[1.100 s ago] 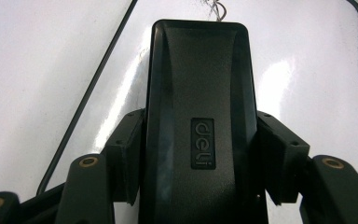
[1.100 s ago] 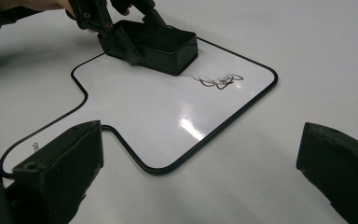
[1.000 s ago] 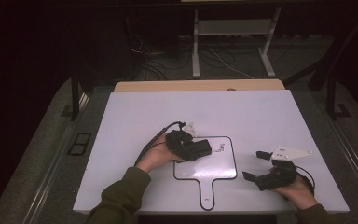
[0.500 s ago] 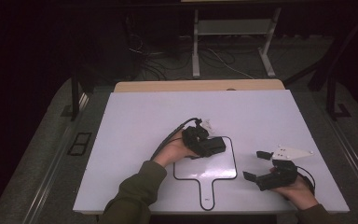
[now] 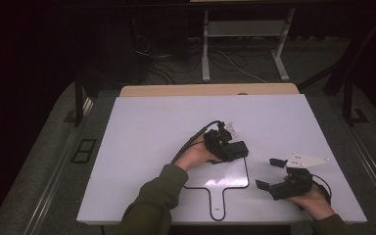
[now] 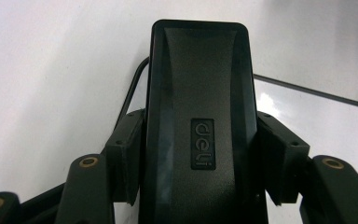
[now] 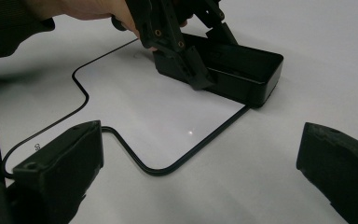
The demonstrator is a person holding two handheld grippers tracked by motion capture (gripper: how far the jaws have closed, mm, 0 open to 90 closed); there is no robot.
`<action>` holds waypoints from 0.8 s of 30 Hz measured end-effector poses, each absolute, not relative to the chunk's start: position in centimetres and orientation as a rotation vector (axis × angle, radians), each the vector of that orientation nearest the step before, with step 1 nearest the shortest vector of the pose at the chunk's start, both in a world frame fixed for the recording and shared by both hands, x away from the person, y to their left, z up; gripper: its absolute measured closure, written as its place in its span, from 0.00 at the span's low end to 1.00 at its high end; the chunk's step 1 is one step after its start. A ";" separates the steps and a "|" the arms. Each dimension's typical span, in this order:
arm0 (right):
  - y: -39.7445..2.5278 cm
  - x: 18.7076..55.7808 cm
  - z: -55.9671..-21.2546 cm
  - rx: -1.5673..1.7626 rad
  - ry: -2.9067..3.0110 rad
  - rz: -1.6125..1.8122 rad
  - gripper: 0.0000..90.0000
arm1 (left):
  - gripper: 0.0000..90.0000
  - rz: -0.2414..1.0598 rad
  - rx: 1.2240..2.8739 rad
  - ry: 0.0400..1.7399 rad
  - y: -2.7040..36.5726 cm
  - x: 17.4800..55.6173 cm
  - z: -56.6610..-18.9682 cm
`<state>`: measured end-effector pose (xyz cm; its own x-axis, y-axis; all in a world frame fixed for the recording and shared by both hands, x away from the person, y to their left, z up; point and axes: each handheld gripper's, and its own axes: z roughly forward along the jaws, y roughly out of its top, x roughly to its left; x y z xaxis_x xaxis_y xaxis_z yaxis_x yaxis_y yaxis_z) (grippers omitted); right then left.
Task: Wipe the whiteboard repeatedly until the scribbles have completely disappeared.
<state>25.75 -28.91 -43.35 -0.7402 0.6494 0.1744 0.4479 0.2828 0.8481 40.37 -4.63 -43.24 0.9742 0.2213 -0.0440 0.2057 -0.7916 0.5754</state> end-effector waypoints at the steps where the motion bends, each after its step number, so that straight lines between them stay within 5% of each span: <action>1: -28.9 25.8 -43.4 1.020 2.344 1.444 0.00 | 0.44 0.035 2.511 0.293 -4.6 40.4 -43.2; 24: -28.8 25.8 -43.5 1.026 2.348 1.433 0.00 | 0.44 0.041 2.529 0.342 2.4 38.5 -42.9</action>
<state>25.78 -28.79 -43.47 -0.7369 0.6532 0.1740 0.4535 0.2868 0.8438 38.46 2.39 -42.94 0.9666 0.2521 -0.0455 0.2344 -0.7986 0.5544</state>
